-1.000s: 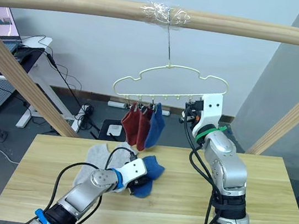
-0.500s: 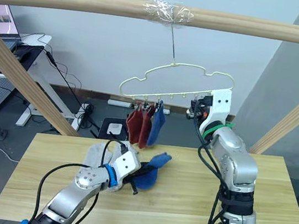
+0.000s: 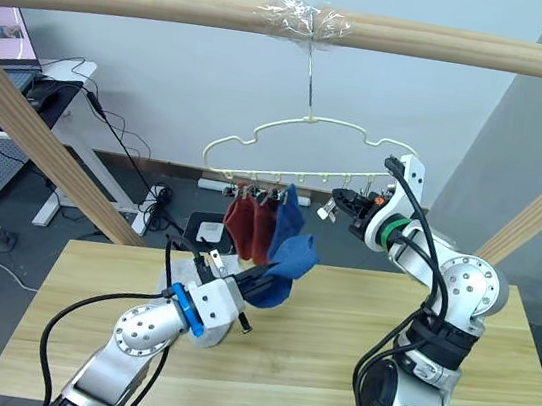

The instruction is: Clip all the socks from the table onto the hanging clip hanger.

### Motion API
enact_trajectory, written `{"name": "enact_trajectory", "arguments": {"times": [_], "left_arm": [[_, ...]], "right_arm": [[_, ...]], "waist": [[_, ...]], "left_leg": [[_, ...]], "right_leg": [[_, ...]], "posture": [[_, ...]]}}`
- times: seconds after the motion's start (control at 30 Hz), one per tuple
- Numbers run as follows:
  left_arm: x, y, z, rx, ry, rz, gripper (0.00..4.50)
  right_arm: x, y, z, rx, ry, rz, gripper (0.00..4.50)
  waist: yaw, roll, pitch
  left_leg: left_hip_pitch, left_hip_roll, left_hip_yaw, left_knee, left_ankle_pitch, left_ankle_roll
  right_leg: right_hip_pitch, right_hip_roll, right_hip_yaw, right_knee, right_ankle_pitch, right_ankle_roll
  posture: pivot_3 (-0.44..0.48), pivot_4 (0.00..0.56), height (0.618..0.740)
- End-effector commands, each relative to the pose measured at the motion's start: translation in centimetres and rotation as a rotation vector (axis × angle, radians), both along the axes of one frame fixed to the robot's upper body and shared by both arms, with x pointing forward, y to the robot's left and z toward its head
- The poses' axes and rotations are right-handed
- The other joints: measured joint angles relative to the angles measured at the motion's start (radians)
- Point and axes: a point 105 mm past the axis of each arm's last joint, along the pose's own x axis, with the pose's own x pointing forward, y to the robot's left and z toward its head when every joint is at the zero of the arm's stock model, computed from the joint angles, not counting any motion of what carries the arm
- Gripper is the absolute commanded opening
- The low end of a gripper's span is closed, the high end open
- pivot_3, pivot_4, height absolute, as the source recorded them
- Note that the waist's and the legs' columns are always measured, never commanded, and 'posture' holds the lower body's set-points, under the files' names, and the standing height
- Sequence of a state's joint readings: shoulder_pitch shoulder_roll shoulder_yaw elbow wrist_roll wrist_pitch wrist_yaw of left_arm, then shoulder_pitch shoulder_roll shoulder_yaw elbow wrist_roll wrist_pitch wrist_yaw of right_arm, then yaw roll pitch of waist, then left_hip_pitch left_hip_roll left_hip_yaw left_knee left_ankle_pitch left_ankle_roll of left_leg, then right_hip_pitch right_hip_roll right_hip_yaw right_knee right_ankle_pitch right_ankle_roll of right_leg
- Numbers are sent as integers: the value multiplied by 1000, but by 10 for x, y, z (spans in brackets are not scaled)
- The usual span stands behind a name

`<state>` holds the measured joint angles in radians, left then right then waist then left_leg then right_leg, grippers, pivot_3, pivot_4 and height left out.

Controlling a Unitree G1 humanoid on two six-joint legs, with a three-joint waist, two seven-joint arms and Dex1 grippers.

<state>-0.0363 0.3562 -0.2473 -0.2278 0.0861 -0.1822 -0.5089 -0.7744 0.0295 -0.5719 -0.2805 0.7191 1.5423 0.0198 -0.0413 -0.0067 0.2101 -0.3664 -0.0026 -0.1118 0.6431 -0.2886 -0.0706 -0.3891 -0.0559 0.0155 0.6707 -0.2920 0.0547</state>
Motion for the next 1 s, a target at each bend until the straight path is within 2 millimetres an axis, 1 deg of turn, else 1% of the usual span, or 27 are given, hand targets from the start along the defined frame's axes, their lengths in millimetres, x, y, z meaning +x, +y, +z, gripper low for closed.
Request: {"name": "enact_trajectory", "arguments": {"times": [0.03,0.23,0.37,0.7,1.0], "left_arm": [[7,0,14,-26,-59,20,38],[13,-7,20,-25,-85,1,38],[14,-8,21,-31,-83,0,38],[17,-15,32,-44,-132,-9,38],[18,-23,33,-58,-132,-15,38]], "right_arm": [[-2,-7,-1,-6,29,-28,0],[-3,-4,-2,10,38,-28,0],[-3,-3,-1,34,45,-40,0],[-4,0,-2,48,51,-34,0],[-4,2,-3,51,58,-25,0]], "waist": [[-2,0,0],[-12,1,1],[-14,1,1],[-14,1,1],[-15,1,1]], "left_leg": [[0,0,0,0,0,0],[0,0,0,0,0,1],[0,0,0,0,0,1],[-1,0,0,-1,-1,2],[-2,0,0,-2,-1,2]], "right_leg": [[0,0,0,0,0,0],[0,0,0,-1,0,0],[0,0,0,-2,0,0],[0,0,0,-5,0,0],[0,0,0,-6,0,0]], "posture": [[-73,212,740],[-74,214,740],[-80,215,740],[-78,213,740],[-80,205,740]]}}
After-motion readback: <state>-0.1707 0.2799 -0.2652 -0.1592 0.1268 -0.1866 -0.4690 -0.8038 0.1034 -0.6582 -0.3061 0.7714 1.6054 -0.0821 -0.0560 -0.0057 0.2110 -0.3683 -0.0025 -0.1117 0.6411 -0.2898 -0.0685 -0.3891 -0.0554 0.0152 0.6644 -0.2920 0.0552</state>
